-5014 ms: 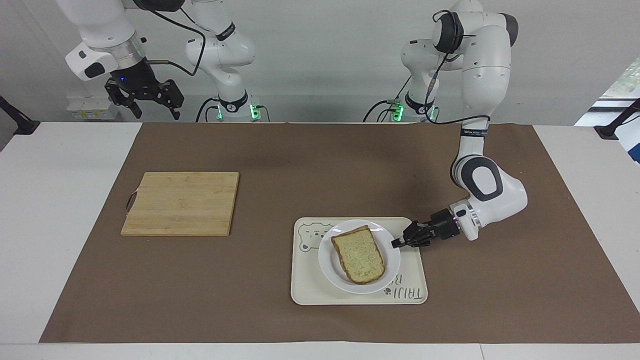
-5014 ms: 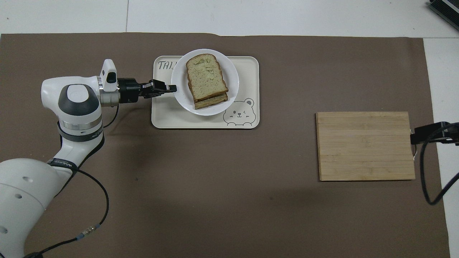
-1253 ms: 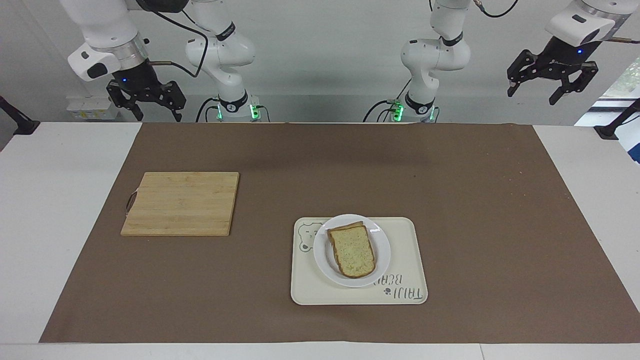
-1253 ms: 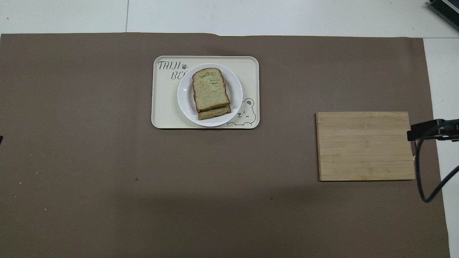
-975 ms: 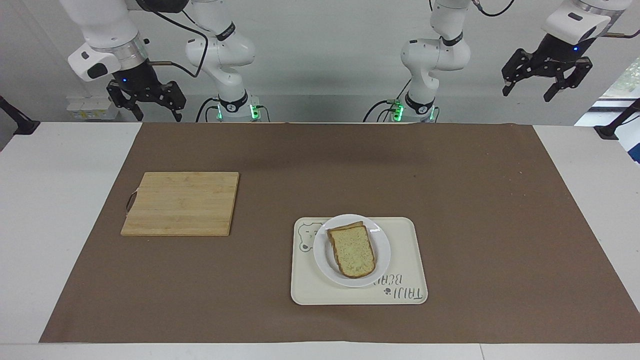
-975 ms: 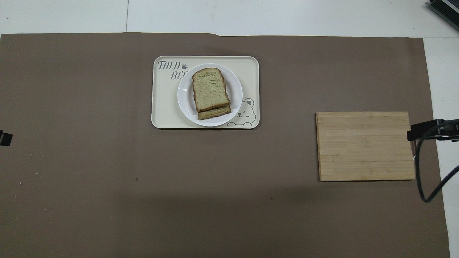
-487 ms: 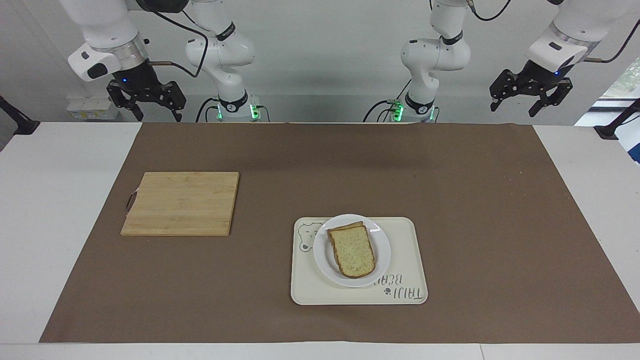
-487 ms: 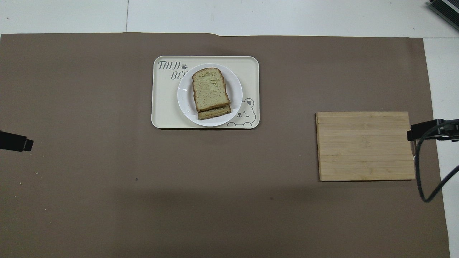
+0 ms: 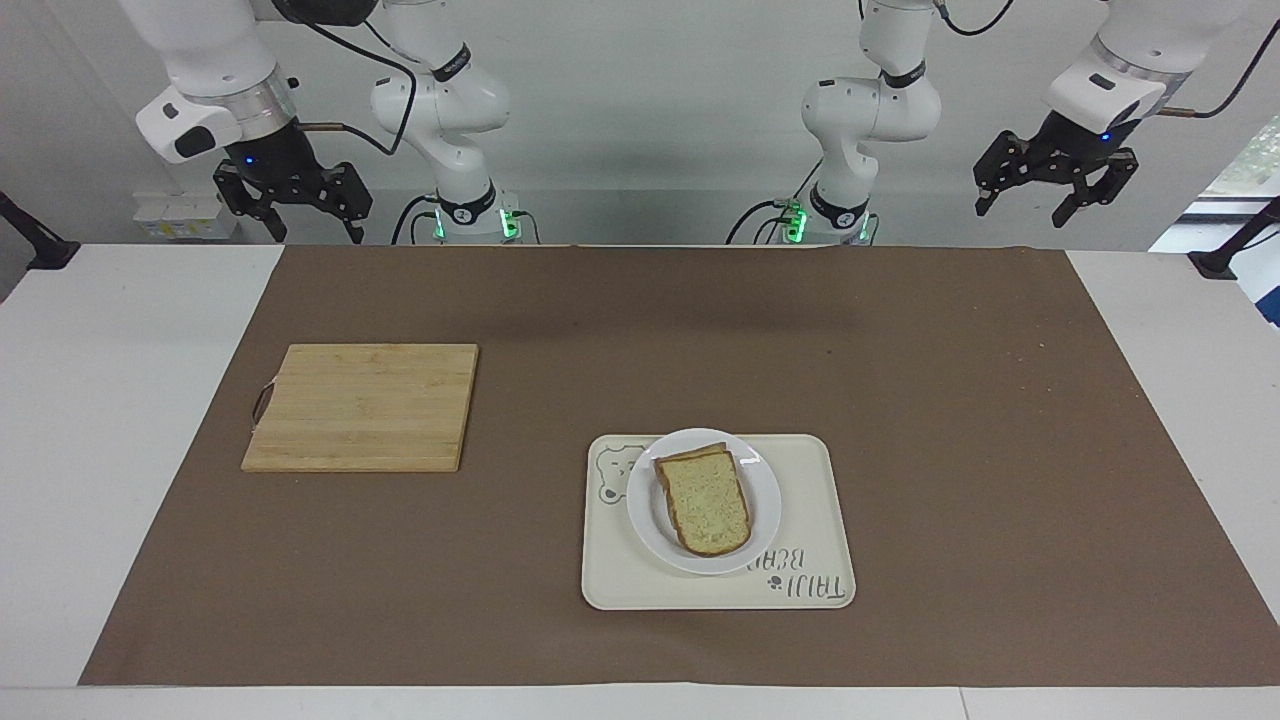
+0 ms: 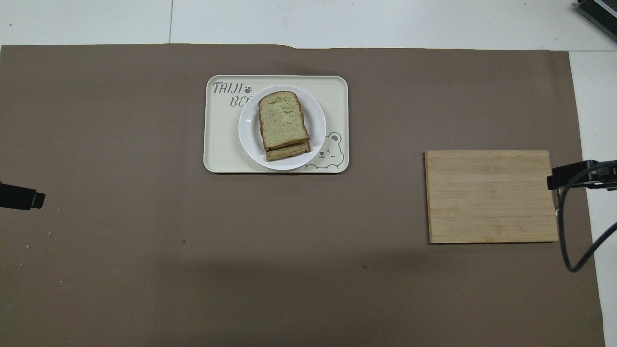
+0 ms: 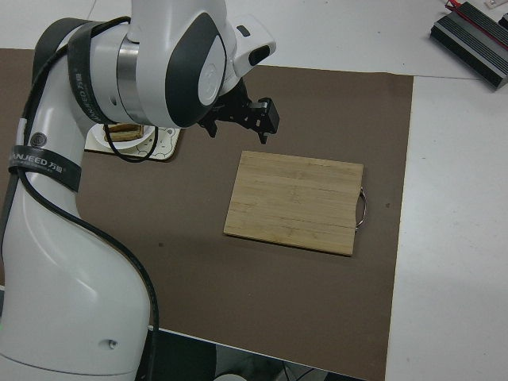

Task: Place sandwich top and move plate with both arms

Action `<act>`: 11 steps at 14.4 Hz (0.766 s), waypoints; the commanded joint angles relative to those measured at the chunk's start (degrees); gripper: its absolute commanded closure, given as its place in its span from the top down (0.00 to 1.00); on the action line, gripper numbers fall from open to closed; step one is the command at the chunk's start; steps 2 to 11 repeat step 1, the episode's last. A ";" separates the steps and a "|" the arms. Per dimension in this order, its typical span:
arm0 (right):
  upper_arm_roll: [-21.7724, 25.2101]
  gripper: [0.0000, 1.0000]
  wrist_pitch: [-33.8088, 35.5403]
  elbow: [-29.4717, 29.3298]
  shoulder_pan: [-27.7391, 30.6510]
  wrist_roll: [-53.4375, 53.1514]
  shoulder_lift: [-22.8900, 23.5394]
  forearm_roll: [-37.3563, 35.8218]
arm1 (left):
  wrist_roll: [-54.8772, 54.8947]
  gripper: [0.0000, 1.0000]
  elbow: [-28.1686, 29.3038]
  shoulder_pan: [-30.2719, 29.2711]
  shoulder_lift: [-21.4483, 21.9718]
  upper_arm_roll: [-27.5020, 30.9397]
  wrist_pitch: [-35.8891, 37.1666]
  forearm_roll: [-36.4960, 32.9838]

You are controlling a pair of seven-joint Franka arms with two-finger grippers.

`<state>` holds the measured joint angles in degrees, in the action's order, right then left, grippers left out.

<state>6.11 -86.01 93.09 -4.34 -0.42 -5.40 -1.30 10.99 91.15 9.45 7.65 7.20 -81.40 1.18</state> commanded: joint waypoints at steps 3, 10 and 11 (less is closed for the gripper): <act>-0.13 1.00 -1.45 1.13 0.12 0.34 -0.58 0.16 | -0.97 1.00 1.83 0.66 1.40 0.10 -1.40 -0.74; -0.13 1.00 -1.45 1.13 0.12 0.34 -0.58 0.16 | -0.97 1.00 1.83 0.66 1.40 0.10 -1.40 -0.74; -0.13 1.00 -1.45 1.13 0.12 0.34 -0.58 0.16 | -0.97 1.00 1.83 0.66 1.40 0.10 -1.40 -0.74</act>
